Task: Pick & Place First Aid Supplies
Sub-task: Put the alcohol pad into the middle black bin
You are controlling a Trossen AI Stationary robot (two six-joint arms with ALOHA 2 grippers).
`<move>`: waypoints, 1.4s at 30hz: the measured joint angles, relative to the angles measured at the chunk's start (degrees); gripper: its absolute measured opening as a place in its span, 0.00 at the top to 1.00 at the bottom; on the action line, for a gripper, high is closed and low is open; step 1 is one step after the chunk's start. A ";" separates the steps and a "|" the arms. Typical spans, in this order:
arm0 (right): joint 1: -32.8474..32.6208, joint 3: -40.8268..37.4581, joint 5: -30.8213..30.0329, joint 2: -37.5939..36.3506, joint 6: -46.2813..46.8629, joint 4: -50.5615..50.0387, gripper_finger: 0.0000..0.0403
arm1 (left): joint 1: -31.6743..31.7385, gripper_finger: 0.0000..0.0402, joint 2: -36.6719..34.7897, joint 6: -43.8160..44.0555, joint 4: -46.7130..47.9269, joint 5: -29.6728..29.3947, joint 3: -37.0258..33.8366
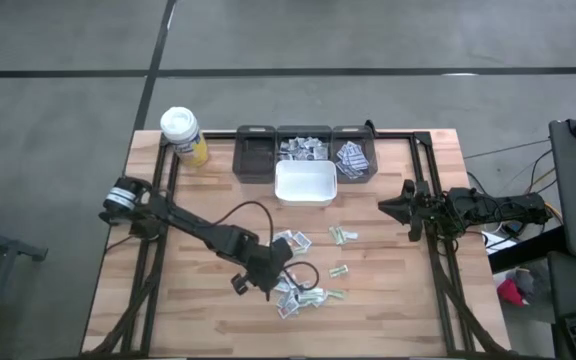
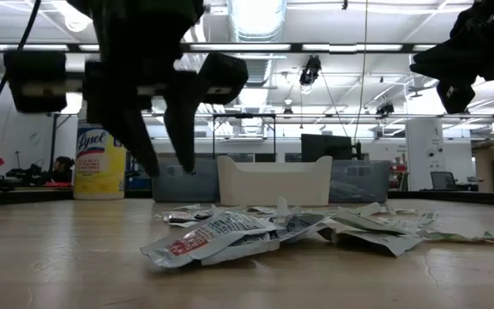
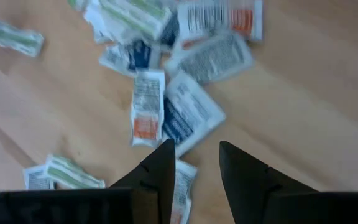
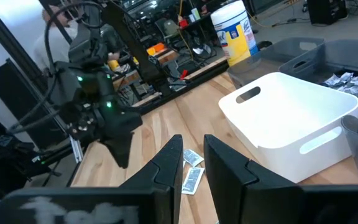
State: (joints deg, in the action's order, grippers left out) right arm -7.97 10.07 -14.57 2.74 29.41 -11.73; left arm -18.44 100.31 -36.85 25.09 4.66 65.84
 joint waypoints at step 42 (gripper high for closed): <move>-0.02 0.00 0.00 -0.02 0.00 -0.02 0.84 | -0.07 0.78 8.01 -16.82 -5.28 -0.39 0.52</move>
State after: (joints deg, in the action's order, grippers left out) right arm -7.99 10.07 -14.57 2.72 29.41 -11.75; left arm -18.50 108.33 -53.67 19.81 4.27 66.37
